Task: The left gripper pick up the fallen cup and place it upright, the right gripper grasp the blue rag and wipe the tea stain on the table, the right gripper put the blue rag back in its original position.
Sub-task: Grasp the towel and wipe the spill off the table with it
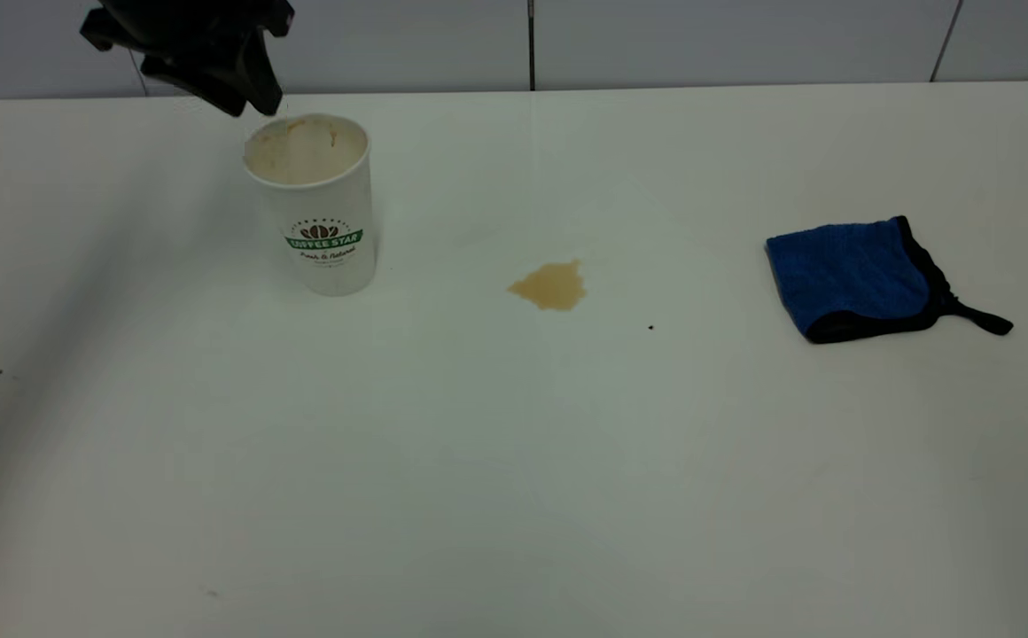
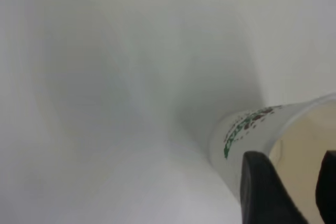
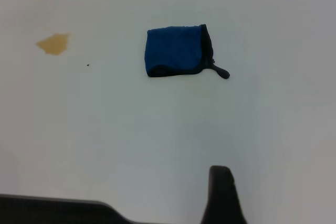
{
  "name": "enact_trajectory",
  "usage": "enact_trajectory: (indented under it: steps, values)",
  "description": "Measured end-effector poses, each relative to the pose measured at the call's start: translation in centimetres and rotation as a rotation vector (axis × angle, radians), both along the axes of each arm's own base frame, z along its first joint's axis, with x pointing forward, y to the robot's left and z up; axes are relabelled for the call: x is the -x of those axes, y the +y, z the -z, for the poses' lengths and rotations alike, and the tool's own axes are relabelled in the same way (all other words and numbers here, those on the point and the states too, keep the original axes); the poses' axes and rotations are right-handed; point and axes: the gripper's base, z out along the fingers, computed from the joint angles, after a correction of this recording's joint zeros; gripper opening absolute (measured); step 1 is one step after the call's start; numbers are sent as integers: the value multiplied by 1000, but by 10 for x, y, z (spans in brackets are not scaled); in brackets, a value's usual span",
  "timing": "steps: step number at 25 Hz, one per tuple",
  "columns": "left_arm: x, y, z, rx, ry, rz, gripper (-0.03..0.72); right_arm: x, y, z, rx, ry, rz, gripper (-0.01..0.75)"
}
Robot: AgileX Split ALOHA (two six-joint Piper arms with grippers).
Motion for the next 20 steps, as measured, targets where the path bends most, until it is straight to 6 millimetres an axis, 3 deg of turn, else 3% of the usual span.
enact_trajectory:
  steps: [6, 12, 18, 20]
  values:
    - [12, 0, -63, 15, -74, 24, 296, 0, 0, 0, 0, 0, 0, 573]
    - [56, 11, -136, -89, -7, 125, 296, 0, 0, 0, 0, 0, 0, 573]
    - [106, 35, -186, -218, 157, -102, 296, 0, 0, 0, 0, 0, 0, 573]
    - [113, 43, -197, -260, 128, -192, 296, 0, 0, 0, 0, 0, 0, 573]
